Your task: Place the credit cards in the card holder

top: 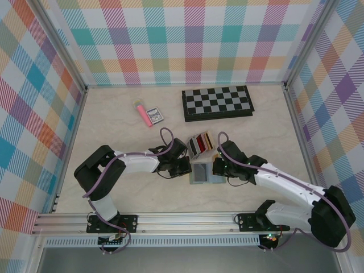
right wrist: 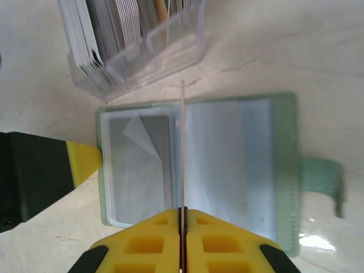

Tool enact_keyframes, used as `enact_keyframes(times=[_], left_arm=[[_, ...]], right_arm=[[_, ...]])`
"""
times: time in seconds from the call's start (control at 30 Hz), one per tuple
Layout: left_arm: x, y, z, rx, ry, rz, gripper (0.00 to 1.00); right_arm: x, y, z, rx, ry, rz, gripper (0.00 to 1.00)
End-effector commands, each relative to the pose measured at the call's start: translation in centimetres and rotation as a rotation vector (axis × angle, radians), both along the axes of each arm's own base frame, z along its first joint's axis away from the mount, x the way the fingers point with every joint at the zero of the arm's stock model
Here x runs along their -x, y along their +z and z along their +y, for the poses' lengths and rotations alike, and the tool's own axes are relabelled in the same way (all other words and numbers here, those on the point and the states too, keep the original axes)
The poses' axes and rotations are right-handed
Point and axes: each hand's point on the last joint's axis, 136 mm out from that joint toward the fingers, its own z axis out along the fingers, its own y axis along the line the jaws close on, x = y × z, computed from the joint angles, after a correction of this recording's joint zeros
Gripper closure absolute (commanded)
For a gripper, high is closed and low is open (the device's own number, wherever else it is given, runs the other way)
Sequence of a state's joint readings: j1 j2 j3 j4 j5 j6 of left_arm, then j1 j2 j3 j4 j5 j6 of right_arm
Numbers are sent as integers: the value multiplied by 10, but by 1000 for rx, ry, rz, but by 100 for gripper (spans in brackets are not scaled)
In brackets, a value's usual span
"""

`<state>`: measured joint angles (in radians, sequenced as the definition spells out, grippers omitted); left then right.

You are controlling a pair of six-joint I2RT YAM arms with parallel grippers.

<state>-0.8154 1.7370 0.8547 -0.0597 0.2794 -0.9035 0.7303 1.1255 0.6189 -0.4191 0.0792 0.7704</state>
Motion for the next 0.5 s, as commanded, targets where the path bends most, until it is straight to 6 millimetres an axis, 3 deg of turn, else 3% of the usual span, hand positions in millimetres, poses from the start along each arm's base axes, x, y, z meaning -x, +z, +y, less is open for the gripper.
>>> enact_keyframes(times=[0.0,0.13,0.23,0.47], left_arm=[[15,-38,26,-145,0,71,100],[16,-39,27,-148,-1,73,100],[17,-39,28,-151,-1,76,100],[16,-40,26,-147,-4,76,100]], right_arm=[[0,-14,10,-87,6,48,91],[-3,-34,-23,-20,-87,70,92],[-3,-29,-43,-29,-127,61,91],[-3,-11,-36,-137,-83,72,90]])
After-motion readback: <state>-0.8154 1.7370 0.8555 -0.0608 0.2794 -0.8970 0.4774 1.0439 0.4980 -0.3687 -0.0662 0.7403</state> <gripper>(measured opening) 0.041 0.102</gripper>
